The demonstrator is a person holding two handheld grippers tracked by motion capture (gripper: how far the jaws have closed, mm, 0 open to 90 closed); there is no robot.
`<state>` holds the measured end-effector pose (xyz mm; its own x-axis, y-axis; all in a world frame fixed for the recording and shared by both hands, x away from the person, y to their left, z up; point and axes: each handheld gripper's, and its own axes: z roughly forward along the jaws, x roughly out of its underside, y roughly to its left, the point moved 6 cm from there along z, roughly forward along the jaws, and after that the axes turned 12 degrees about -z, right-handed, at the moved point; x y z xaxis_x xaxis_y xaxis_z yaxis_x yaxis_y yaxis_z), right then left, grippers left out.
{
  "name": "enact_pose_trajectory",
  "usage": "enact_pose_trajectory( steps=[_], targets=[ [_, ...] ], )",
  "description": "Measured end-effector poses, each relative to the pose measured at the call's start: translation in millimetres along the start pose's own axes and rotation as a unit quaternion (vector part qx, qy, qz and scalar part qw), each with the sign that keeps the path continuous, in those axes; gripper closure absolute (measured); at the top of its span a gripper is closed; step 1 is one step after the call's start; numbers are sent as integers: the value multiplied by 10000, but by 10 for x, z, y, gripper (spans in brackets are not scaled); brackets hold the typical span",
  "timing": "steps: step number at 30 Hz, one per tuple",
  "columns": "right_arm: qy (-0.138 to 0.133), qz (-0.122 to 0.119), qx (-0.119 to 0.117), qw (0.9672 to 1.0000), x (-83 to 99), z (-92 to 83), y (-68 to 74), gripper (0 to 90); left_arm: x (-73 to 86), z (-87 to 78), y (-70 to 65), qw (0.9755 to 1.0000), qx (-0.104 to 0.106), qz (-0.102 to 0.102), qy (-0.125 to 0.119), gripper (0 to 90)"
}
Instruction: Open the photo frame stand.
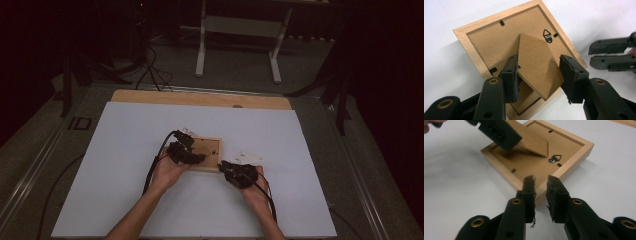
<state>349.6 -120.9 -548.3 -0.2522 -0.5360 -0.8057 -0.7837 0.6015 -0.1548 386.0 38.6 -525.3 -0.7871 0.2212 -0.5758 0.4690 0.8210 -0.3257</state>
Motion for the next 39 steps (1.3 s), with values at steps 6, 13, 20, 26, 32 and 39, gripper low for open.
enact_pose_trajectory(
  steps=[6,13,20,26,32,39],
  targets=[
    [-95,94,8,9999,-46,-70,-68,721,37,-21,-43,9997,-107,133,-180,531],
    [-189,219,-14,9996,-79,-141,-145,672,117,-46,-72,9983,-171,293,-480,532],
    [-205,239,11,9995,-83,-154,-178,661,184,-76,-125,9955,-344,584,-665,531],
    [-193,263,14,9995,-86,-153,-185,650,237,-85,-139,9940,-394,654,-786,532],
    [-202,278,-2,9994,-95,-149,-181,644,286,-89,-147,9925,-444,674,-914,532],
    [-188,285,33,9994,-122,-161,-214,641,372,-101,-152,9903,-511,805,-1015,533]
  ],
)
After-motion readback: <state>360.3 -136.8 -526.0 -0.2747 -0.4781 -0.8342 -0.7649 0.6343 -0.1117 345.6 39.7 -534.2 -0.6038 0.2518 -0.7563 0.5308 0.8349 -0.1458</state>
